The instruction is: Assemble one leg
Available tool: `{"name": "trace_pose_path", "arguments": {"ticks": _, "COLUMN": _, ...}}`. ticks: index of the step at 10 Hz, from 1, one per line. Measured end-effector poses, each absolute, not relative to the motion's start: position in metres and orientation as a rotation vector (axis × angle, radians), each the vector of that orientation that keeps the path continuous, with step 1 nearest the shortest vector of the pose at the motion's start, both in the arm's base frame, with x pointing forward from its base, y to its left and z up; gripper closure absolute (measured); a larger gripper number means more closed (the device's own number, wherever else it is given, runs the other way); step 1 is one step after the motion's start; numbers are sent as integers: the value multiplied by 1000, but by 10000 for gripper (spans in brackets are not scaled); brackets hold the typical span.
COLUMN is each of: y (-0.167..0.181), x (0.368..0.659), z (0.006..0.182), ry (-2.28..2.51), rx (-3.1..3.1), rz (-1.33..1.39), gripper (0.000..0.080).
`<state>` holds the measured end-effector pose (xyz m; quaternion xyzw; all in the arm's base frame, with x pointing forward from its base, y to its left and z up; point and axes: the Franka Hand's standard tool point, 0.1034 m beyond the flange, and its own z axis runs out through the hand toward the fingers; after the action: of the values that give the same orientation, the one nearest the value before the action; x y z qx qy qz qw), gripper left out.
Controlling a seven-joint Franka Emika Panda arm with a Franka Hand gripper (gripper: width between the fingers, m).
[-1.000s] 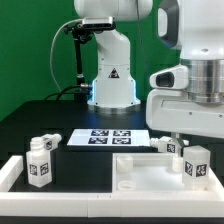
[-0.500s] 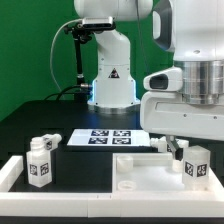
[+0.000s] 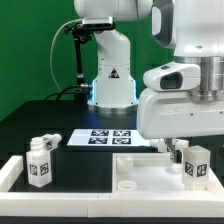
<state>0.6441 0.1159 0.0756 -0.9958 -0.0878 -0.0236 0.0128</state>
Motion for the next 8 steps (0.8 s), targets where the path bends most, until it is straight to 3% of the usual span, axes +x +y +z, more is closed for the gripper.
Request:
{"name": "trace_pose_path", "arguments": {"ticks": 2, "y": 115, "x": 644, "z": 75, "ry": -319, "rx": -3099, "rz": -72, "gripper": 151}}
{"name": "trace_pose_path", "arguments": {"ticks": 3, "y": 116, "x": 644, "z": 75, "ry": -267, "rx": -3103, "rz": -71, "gripper": 236}}
{"name": "trace_pose_path", "arguments": {"ticks": 4, "y": 116, "x": 644, "z": 75, "ry": -246, "rx": -3104, "rz": -71, "gripper": 372}}
{"name": "trace_pose_path", "arguments": {"ticks": 5, "y": 116, "x": 644, "z": 75, "ry": -177, "rx": -3106, "rz": -70, "gripper": 372}}
{"name": "trace_pose_path", "arguments": {"ticks": 6, "y": 115, "x": 644, "z": 74, "ry": -24, "rx": -3108, "rz": -67, "gripper": 512}}
{"name": "trace_pose_path", "arguments": {"ticks": 8, "y": 113, "x": 644, "z": 75, "ry": 318, "rx": -3090, "rz": -64, "gripper": 512}}
